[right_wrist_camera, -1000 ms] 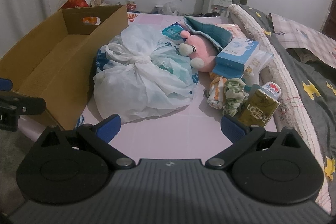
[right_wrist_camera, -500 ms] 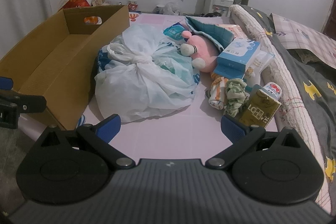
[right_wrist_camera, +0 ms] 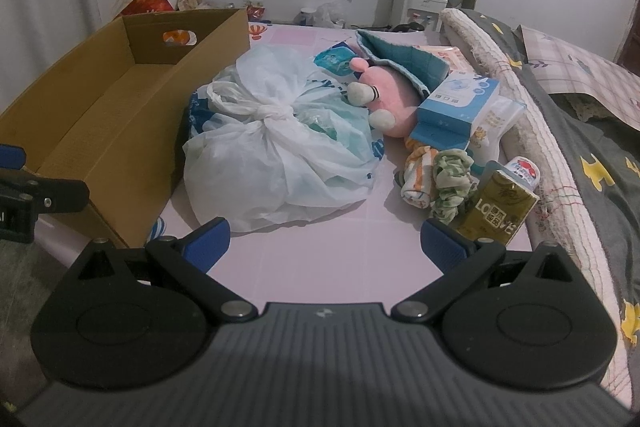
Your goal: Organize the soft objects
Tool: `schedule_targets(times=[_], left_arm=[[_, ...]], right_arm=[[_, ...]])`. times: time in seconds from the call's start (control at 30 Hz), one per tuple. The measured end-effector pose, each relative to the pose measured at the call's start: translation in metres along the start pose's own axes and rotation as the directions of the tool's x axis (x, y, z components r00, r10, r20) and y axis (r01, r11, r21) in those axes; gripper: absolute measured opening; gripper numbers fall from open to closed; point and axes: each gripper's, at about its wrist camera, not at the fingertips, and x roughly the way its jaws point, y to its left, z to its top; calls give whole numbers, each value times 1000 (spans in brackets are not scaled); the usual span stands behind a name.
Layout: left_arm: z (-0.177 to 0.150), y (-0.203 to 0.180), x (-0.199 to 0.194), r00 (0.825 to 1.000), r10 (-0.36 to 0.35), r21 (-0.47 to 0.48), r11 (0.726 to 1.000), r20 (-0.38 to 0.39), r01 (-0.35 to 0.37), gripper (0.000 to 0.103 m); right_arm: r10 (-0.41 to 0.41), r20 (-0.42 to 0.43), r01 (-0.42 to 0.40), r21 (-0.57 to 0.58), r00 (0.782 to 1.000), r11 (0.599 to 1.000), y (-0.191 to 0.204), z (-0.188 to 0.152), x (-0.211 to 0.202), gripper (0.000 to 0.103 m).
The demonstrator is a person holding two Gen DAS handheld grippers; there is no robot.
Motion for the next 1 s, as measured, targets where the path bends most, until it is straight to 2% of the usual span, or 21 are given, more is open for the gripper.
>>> schedule_targets(times=[0.47, 0.7, 0.83, 1.0], left_arm=[[1, 4, -2, 1000, 2, -5, 1000, -2, -2, 103], [0, -11, -12, 999, -15, 32, 999, 32, 14, 103], [0, -33, -19, 997, -61, 69, 996, 56, 57, 103], [5, -69, -22, 985, -160, 128, 980, 66, 151, 103]], right_arm=[[4, -2, -4, 2, 1000, 1000, 1, -1, 0, 102], [29, 30, -30, 60, 999, 998, -21, -14, -10, 102], [-4, 97, -6, 96, 995, 995, -47, -32, -25, 102], [-75, 159, 49, 165, 984, 985, -91, -54, -40, 102]])
